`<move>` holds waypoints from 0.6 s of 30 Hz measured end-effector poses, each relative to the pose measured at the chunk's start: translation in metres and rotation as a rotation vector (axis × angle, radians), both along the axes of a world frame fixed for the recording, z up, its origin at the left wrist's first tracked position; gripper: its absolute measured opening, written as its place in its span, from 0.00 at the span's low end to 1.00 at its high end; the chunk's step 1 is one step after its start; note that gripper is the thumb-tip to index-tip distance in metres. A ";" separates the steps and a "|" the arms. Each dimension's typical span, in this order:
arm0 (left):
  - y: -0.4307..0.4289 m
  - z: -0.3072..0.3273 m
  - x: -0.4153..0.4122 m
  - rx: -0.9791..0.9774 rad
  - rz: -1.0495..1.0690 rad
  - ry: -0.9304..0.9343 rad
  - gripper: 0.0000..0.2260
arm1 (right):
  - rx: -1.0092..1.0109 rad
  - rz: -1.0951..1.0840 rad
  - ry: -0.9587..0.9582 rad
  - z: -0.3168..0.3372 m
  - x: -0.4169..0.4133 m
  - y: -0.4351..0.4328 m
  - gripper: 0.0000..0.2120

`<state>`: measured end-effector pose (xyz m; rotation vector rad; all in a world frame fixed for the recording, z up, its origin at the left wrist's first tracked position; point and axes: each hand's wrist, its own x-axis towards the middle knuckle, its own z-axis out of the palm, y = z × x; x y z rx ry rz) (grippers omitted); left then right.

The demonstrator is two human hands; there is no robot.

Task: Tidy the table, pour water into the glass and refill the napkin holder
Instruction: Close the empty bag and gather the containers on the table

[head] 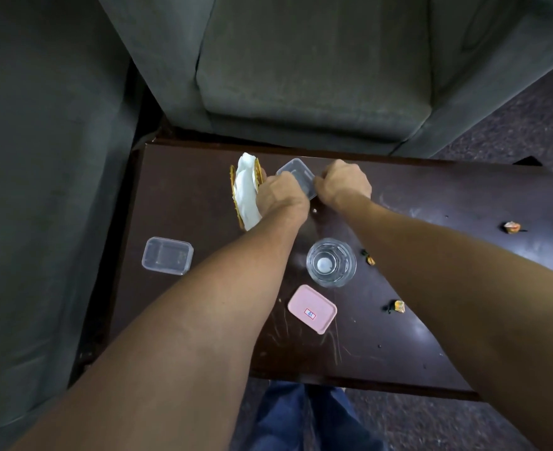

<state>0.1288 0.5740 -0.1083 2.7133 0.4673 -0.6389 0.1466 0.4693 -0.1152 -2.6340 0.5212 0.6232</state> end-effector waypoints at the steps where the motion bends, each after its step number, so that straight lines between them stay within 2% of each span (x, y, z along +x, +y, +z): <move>1: -0.002 -0.002 0.001 -0.004 -0.006 0.017 0.14 | 0.003 0.006 0.003 -0.003 0.001 0.000 0.16; 9: -0.012 -0.013 0.009 -0.003 0.002 -0.075 0.16 | 0.066 0.012 -0.015 -0.011 -0.006 -0.012 0.12; 18: -0.077 0.016 0.003 -0.043 -0.213 -0.127 0.14 | 0.136 -0.084 -0.068 0.027 -0.035 -0.095 0.14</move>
